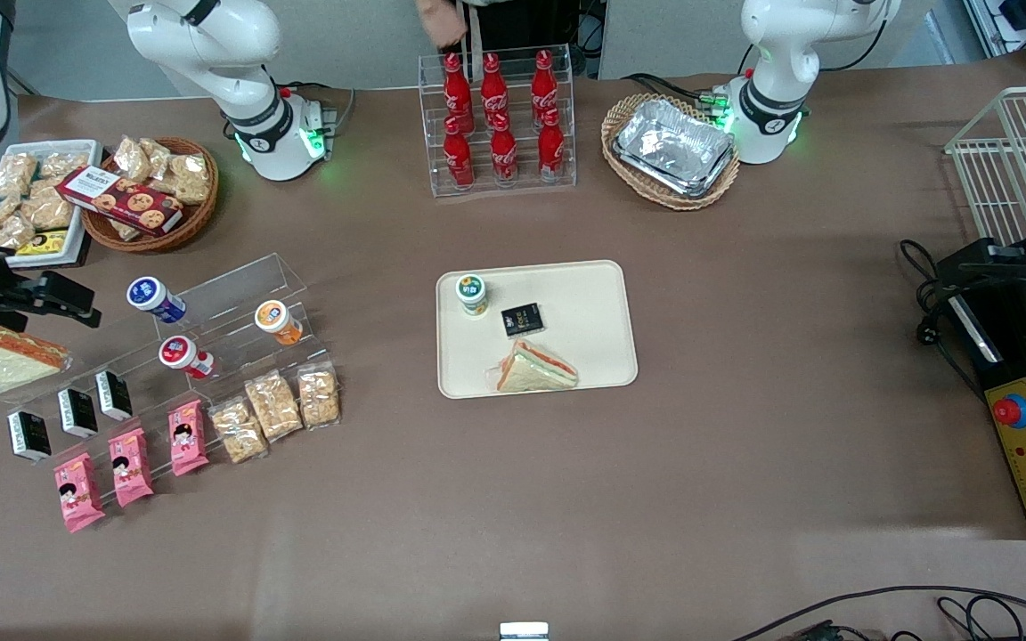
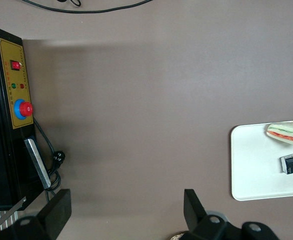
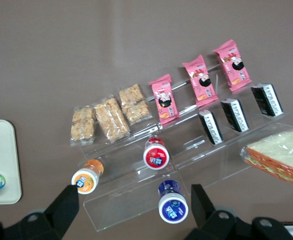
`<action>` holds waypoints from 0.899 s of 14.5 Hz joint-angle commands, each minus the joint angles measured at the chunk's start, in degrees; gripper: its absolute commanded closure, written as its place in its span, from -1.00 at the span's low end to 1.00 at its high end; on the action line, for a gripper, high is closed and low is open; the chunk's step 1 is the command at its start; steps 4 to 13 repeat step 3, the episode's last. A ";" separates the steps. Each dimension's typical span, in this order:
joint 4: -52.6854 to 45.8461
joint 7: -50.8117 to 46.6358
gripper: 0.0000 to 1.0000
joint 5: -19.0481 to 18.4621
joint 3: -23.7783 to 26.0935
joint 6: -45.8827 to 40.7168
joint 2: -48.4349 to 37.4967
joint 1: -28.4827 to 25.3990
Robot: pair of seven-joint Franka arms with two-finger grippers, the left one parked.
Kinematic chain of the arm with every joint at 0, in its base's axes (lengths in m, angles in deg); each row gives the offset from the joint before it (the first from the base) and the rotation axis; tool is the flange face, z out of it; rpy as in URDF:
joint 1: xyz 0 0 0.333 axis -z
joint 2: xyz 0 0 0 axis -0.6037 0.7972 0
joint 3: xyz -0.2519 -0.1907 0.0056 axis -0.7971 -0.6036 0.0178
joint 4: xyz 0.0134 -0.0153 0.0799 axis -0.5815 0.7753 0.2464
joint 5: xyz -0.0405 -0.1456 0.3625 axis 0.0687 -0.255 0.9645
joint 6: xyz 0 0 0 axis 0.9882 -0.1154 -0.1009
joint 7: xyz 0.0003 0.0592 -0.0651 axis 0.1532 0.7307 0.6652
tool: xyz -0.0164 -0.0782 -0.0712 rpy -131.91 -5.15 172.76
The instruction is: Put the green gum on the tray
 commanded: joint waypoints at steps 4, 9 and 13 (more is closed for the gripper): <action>2.90 -0.61 -1.00 -0.46 -0.80 -0.80 -3.17 -0.16; 2.90 -0.61 -1.00 -0.46 -0.80 -0.80 -3.17 -0.16; 2.90 -0.61 -1.00 -0.46 -0.80 -0.80 -3.17 -0.16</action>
